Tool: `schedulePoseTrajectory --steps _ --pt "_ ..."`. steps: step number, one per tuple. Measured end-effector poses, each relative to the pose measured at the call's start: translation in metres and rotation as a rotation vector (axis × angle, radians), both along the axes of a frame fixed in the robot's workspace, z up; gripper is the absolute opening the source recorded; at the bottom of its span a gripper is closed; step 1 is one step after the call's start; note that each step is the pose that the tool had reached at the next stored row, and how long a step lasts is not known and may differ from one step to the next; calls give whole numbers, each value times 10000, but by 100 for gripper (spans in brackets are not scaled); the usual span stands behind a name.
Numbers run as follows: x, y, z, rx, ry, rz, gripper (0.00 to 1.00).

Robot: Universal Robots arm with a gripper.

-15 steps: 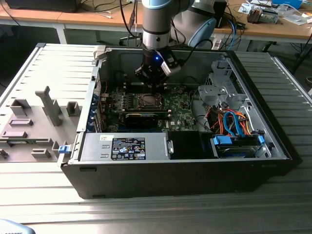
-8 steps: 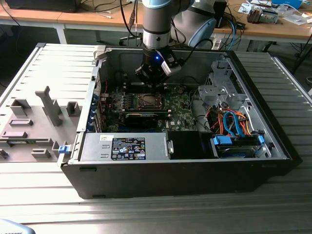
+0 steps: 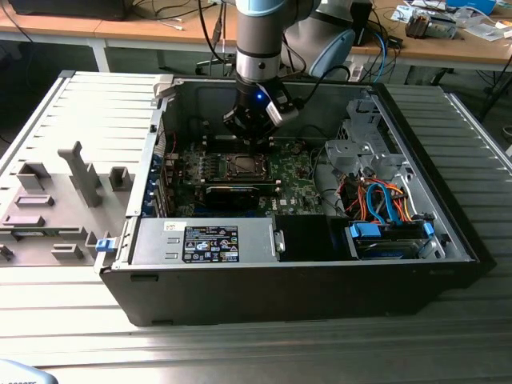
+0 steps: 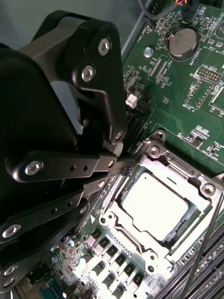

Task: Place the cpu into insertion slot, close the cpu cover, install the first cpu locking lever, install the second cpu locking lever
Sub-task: 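Install the first cpu locking lever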

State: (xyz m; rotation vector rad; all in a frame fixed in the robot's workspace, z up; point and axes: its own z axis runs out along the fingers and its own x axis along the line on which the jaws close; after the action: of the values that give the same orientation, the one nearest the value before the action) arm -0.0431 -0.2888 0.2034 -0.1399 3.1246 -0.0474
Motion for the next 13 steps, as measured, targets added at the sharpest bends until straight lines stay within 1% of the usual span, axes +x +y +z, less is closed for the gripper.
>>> schedulePoseTrajectory --steps 3,5,7,9,10,12,13 --pt "15 -1 -8 21 17 1 11" --pt "17 -2 -18 67 29 1 11" --pt "16 -3 -22 140 36 0 11" --pt "17 -3 -23 323 32 2 11" --pt "17 -2 -23 374 33 5 11" --pt "19 1 -3 403 19 4 11" --pt "18 -1 36 387 30 3 11"
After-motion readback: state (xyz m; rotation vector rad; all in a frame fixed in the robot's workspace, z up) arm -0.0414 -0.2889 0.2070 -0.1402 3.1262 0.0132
